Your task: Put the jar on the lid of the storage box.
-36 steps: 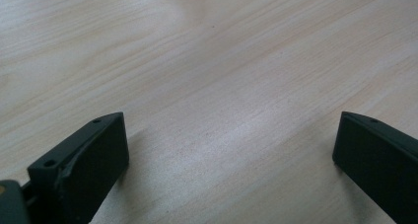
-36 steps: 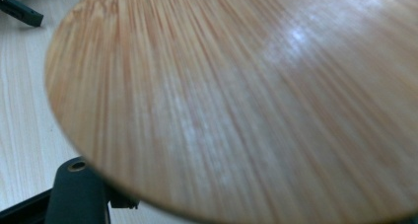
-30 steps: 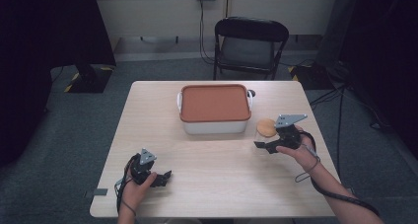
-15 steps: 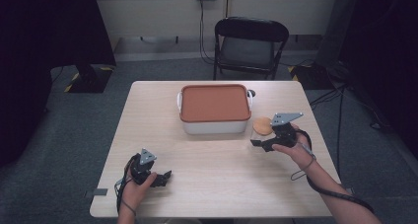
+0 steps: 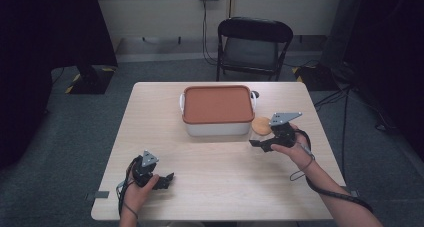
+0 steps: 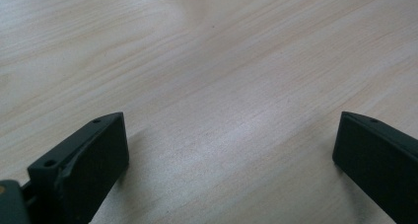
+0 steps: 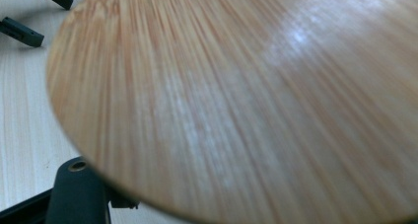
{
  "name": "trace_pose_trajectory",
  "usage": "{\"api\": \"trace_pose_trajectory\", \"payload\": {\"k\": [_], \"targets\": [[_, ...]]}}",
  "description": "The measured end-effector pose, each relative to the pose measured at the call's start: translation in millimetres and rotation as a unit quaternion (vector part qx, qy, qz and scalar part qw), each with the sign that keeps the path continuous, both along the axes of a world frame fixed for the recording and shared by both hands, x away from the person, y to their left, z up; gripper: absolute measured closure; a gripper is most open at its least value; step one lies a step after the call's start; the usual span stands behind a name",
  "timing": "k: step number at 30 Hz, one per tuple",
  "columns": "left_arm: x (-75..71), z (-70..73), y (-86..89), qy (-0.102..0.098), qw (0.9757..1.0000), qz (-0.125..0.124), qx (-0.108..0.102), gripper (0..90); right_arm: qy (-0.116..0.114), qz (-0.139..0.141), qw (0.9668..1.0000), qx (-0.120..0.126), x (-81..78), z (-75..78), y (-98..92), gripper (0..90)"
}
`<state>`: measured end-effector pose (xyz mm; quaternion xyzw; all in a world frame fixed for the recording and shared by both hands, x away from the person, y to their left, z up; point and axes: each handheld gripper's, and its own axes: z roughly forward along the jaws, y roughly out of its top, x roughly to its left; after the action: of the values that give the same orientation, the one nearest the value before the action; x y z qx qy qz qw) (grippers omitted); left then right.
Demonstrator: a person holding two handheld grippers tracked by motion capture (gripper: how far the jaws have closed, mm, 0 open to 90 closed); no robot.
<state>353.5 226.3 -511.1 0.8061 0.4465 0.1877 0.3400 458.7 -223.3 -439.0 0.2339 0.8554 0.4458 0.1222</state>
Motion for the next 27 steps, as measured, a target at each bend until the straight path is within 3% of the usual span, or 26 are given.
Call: {"api": "trace_pose_trajectory", "payload": {"k": [27], "targets": [[0.0,0.0,0.0,0.000,1.0000,0.000,0.000,0.1,-0.005,0.017,0.9997,-0.018,7.0,11.9,20.1,25.8]]}}
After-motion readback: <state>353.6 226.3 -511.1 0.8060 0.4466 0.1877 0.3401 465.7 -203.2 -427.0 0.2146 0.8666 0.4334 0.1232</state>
